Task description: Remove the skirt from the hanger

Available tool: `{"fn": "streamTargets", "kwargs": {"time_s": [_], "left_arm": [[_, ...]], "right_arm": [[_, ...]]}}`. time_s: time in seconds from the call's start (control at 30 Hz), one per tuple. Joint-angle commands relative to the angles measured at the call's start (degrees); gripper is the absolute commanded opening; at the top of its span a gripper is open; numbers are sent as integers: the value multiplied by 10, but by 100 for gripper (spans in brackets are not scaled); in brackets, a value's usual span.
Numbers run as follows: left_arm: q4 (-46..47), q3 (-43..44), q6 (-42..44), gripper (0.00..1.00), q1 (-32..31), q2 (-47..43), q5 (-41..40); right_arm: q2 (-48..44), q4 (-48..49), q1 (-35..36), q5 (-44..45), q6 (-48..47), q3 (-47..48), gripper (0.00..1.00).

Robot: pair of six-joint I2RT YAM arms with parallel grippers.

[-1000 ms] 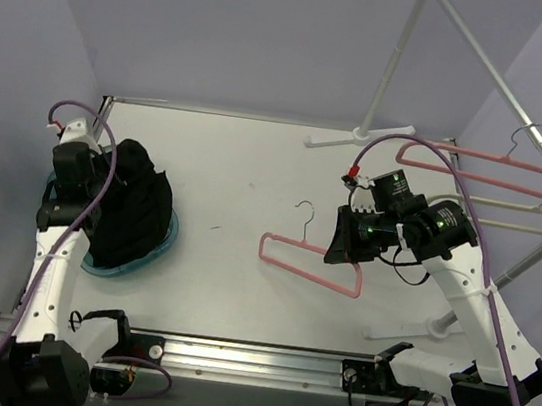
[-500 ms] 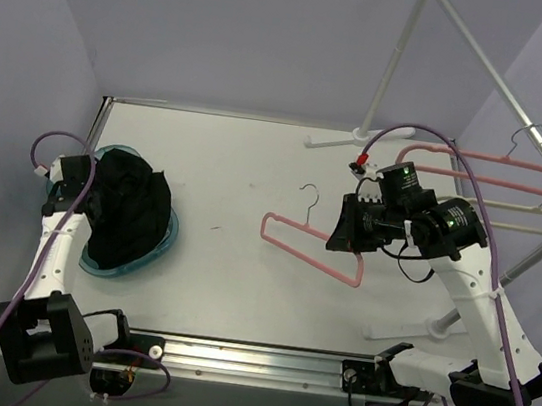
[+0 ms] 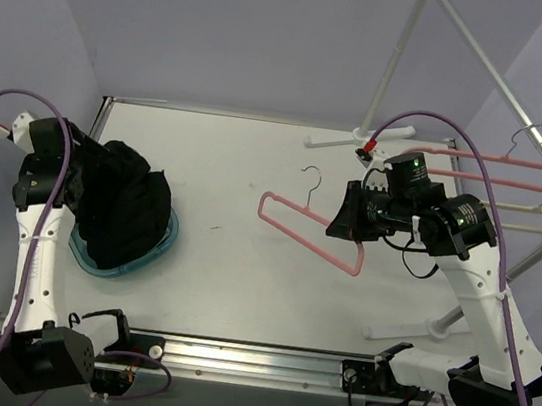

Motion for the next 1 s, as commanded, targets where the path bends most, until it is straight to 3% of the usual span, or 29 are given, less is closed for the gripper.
{"fn": "streamTargets", "kwargs": {"time_s": [0.0,0.03,0.4,0.53,0.6,0.73,0.83,0.97], "left_arm": [[-22,59,0,80,2,-14,3],[-17,58,-15,94,1,-20,8],[-5,59,-29,95,-14,-76,68],[15,110,16,100,-21,-71,84],[42,171,51,94,-51,-56,88],[73,286,161,94,-137,22,115],[44,393,232,93,-249,83,145],[19,457,312,92,-406,102,120]], "right_arm": [[2,14,-4,2,4,22,0],[3,16,-4,5,6,23,0],[21,48,-4,21,31,26,0],[47,55,-3,23,23,46,0],[63,60,-6,29,24,49,0],[90,77,-20,57,53,63,0],[110,92,-27,77,83,67,0],[136,105,-31,104,116,72,0]]}}
